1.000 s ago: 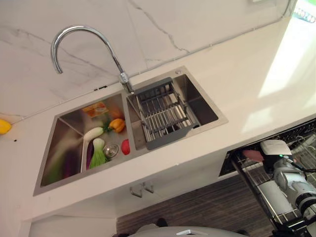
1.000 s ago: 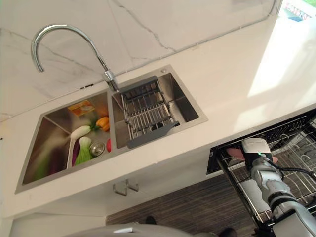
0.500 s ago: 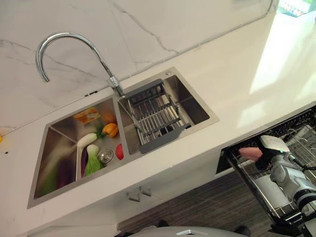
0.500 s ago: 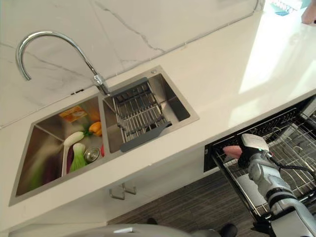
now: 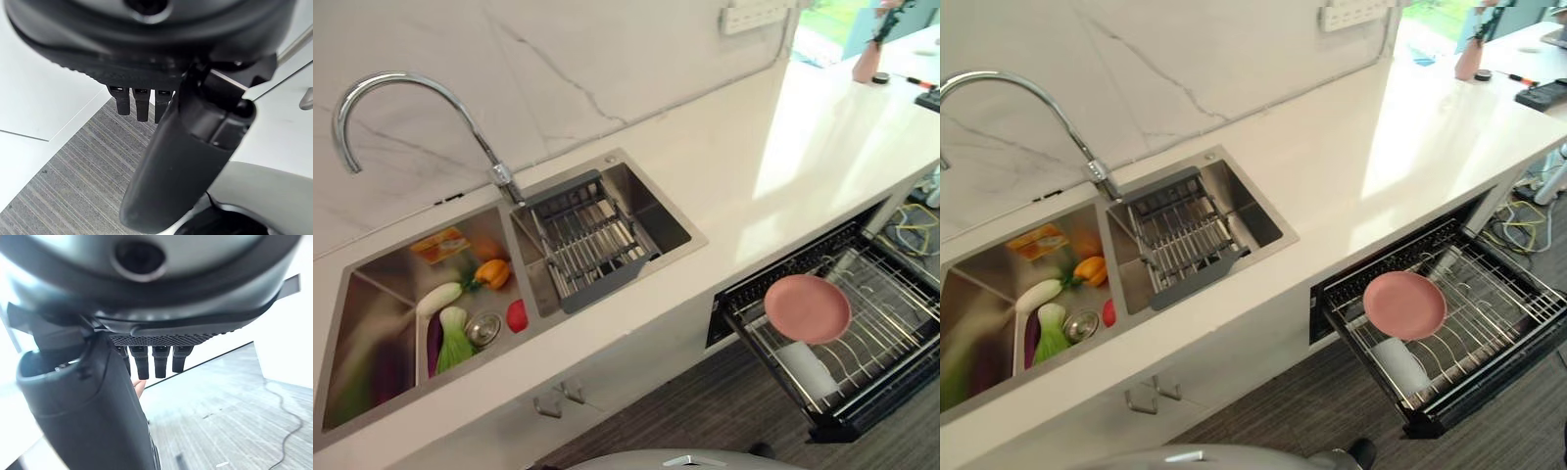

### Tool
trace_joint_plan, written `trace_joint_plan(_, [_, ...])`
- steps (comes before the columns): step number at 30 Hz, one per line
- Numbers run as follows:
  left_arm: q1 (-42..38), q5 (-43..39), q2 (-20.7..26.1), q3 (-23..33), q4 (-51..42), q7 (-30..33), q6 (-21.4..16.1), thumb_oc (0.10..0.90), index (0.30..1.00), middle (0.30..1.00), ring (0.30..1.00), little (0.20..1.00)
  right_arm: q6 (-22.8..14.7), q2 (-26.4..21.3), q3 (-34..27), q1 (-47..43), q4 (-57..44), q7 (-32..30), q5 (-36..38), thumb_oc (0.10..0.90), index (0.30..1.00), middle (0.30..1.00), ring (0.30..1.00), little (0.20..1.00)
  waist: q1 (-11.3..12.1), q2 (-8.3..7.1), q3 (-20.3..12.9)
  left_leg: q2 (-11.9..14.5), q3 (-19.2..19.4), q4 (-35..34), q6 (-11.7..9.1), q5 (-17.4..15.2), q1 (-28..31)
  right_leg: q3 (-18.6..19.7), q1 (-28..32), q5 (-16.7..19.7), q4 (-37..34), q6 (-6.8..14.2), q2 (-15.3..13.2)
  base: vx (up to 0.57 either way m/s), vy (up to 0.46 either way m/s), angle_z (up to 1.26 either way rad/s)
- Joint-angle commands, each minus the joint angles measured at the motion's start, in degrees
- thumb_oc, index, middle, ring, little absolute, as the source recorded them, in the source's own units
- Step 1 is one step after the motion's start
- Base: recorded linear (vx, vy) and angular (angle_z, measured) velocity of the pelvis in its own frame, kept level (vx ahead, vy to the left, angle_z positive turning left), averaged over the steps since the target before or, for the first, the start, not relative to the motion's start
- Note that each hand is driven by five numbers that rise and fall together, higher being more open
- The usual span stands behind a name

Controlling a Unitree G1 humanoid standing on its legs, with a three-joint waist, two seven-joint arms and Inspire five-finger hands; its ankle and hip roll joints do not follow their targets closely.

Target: Place the dishes in the dishwasher.

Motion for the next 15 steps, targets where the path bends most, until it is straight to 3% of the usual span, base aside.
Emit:
trace_joint_plan(1, [-3.7,0.3,-0.7,-0.8,0.3,1.3,-1.5,0.8,0.9,0.9,0.9,0.9,-2.4,-2.9,-2.0,0.6,-1.3,-4.3,1.9,0.8,0.9,0.9,0.9,0.9,1.3,-0.43,-3.7,3.5,-0.6,-1.6,-2.6,2.4,-2.5,0.3,1.9,-6.3,0.2,1.5,1.0,0.03,-0.012,-0.21])
trace_joint_plan(8, [-4.0,-1.4,-0.4,1.7,-0.3,2.8,-1.8,0.8,0.9,0.9,0.9,0.9,-3.2,1.6,-10.3,7.5,0.3,-9.6,6.3,0.8,0.9,0.9,0.9,0.9,0.5,-0.24,-3.4,3.7,0.6,-1.6,-2.6,2.2,-1.9,0.8,1.6,-6.1,0.3,1.6,0.9,0.01,0.01,-0.13])
trace_joint_plan(9, [-4.4,-2.3,-0.3,2.7,-0.7,3.3,-1.9,0.8,0.9,0.9,0.9,0.9,-3.7,4.9,-13.1,10.7,1.5,-10.9,8.3,0.8,0.9,0.9,0.9,0.9,0.4,-0.2,-3.2,3.7,0.6,-1.7,-2.5,2.2,-1.9,0.6,1.7,-6.0,0.5,1.6,0.8,0.01,0.02,-0.04])
trace_joint_plan(10, [-4.4,-2.3,-0.2,2.6,-0.7,3.3,-1.9,0.8,0.9,0.9,0.9,0.9,-3.7,5.0,-13.3,11.0,1.4,-10.9,8.3,0.8,0.9,0.9,0.9,0.9,0.5,-0.28,-3.2,3.7,0.5,-1.7,-2.5,2.2,-1.9,0.6,1.7,-6.0,0.5,1.6,0.8,0.0,0.0,0.0])
trace_joint_plan(13, [-4.8,-3.6,-0.2,3.9,-1.6,3.7,-2.0,0.8,0.9,0.9,0.9,0.9,-4.2,12.0,-14.7,15.1,2.1,-11.0,11.0,0.8,0.9,0.9,0.9,0.9,0.5,-0.21,-3.1,3.7,0.4,-1.7,-2.3,2.2,-2.0,0.0,1.9,-6.1,1.0,1.5,0.5,0.0,0.0,0.0])
trace_joint_plan(15, [-5.0,-4.7,-0.4,4.6,-1.7,3.7,-2.0,0.8,0.9,0.9,0.9,0.9,-4.8,17.2,-13.5,16.2,2.0,-10.2,12.8,0.504,0.455,0.455,0.455,0.455,0.7,-0.21,-2.8,3.6,0.1,-1.8,-2.2,2.3,-2.3,-0.3,2.0,-6.2,1.2,1.4,0.5,0.0,0.0,0.0])
